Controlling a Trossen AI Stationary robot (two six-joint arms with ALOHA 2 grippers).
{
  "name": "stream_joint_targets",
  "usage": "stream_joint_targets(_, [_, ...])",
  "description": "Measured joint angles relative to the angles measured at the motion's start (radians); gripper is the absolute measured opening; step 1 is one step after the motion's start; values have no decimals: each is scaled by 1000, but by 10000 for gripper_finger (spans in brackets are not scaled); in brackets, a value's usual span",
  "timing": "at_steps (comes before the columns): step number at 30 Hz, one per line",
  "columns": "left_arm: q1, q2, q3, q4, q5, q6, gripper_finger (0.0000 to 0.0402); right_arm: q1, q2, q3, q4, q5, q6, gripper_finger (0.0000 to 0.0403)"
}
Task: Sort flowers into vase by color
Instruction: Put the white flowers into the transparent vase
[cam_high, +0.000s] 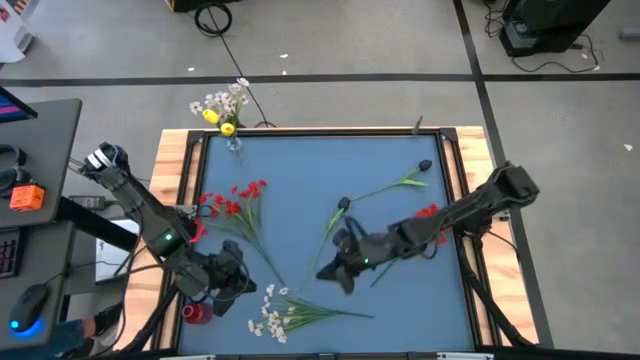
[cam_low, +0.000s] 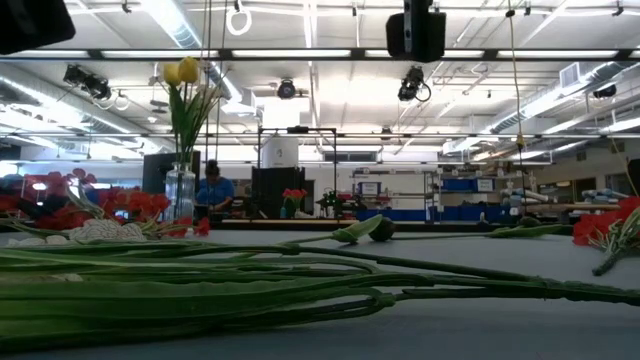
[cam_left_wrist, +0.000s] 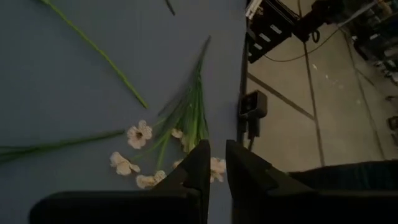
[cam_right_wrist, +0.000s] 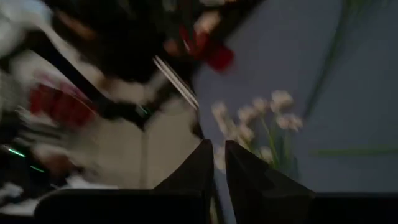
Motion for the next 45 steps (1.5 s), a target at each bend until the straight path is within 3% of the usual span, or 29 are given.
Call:
stream_joint_targets(10, [6,60,0,101,-6,220,56,92,260,440,-553,-76,-152,51])
stream_joint_targets(15, [6,96,0,149,-8,255,83,127,379,573,-669,-106,-281,55])
stream_joint_targets(23, [6,159,0,151,-23,158,163,150,503,589,-700,-102,-353,123])
stream_joint_targets(28, [6,180,0,147,-20,108,169,149,552,590,-711,-90,-396,187])
stream_joint_targets(32, [6,181,0,151,-18,103,169,145,574,590,-751,-76,-396,215])
stream_joint_targets(37, [6,180,0,151,-15,92,169,142,576,590,-787,-37,-387,212])
stream_joint_targets(45, [6,180,0,152,-15,60,169,143,573,610,-816,-25,-378,174])
